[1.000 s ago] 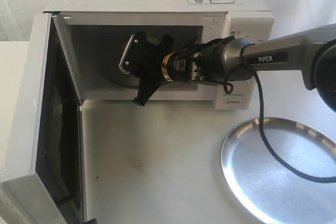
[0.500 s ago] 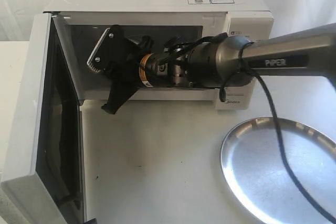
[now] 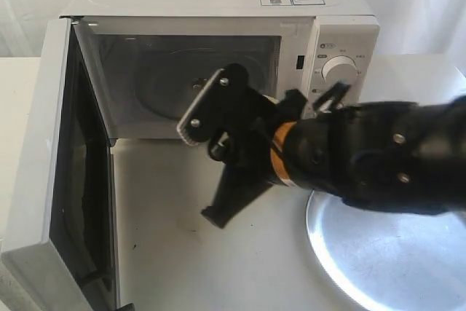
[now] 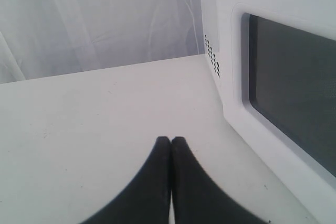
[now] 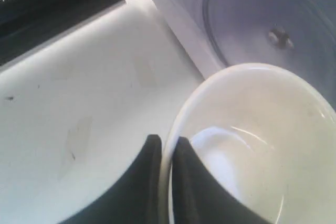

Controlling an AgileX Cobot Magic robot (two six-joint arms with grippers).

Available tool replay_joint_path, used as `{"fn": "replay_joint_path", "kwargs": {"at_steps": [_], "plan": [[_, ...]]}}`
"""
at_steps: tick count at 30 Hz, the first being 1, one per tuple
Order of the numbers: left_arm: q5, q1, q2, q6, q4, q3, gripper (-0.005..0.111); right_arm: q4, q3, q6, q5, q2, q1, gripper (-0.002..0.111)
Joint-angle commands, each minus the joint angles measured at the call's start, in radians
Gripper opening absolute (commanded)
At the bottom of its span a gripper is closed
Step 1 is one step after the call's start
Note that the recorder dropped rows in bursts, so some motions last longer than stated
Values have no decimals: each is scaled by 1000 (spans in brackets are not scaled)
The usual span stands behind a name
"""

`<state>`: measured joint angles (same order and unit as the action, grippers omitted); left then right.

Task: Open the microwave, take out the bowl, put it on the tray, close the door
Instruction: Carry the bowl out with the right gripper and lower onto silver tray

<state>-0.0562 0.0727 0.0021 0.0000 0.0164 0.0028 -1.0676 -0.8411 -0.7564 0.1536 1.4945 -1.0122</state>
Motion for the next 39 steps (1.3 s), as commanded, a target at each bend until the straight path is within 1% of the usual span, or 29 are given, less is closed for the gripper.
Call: {"fn": "replay_joint_path", "kwargs": {"at_steps": [1,6,12,16,19,22,26,30,33,35,39], "plan": [[-4,-5,-2,0,-8,-3,0,5,151,-158,103,-145,-7,0],[-4,-5,-2,0,-8,-3,0,-3,289,-189,99,-275,-7,0],[-4,-5,-2,0,-8,-3,0,7,404,-191,181,-367,-7,0],[-4,-5,-2,0,-8,-3,0,-6,439,-188,172,-366,-3,0],[-4,-5,-2,0,-8,-3,0,-59,437,-191,150,-339,-3,0],[-4,-5,-2,0,-8,-3,0,-68,418,-213,196,-285,-3,0],[-4,-5,-2,0,-8,-3,0,-193,418,-406,349,-159,64,0],[-4,-5,-2,0,-8,-3,0,-402,418,-591,285,-45,151,0],[-4,-5,-2,0,-8,-3,0,-573,418,-760,230,5,197,0],[-4,-5,-2,0,-8,-3,0,-616,418,-827,222,16,205,0],[-4,-5,-2,0,-8,-3,0,-616,418,-827,209,0,205,0]]}}
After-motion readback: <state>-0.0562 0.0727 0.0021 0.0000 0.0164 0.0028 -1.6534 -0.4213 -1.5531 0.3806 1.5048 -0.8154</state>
